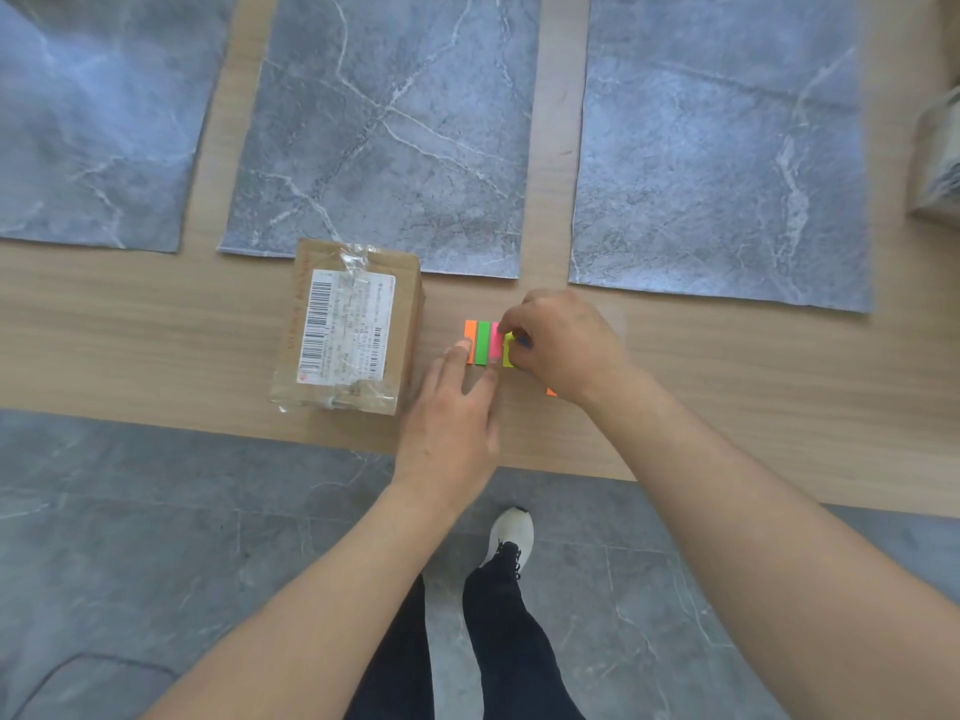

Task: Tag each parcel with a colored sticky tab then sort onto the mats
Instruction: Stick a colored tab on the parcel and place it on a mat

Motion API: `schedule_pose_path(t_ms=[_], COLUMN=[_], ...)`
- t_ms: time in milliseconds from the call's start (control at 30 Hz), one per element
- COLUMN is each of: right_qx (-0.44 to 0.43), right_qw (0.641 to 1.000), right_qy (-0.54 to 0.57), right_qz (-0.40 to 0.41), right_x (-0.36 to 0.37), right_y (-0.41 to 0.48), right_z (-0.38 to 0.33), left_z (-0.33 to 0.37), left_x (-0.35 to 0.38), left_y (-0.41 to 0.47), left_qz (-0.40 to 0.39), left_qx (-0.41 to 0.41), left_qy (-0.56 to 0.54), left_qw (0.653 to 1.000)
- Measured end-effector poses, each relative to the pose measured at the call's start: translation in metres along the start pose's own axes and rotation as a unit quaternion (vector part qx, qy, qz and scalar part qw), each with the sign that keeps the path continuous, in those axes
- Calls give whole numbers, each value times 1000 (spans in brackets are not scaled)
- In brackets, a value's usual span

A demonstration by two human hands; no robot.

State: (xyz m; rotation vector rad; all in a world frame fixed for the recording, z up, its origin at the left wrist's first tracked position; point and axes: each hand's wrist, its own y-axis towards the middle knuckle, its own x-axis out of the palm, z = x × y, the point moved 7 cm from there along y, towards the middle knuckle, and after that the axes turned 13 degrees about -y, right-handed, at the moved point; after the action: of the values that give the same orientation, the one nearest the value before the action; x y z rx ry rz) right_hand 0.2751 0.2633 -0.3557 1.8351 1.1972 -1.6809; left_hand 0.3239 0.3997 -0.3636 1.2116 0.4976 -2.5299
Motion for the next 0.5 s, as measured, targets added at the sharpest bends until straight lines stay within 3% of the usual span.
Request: schedule_pose_path(t_ms=[300, 500], right_qx=[-7, 104], right_qw=[998, 970], right_qy=[33, 194], right_qz=[50, 104], right_x=[7, 4], right_y=[-6, -9], right_z=[0, 22], left_z=[-1, 1], left_x=[0, 0], left_y=[-1, 1], left_qz=[6, 14], left_qx=[7, 7], left_qy=[-3, 15], left_qw=[1000, 1000])
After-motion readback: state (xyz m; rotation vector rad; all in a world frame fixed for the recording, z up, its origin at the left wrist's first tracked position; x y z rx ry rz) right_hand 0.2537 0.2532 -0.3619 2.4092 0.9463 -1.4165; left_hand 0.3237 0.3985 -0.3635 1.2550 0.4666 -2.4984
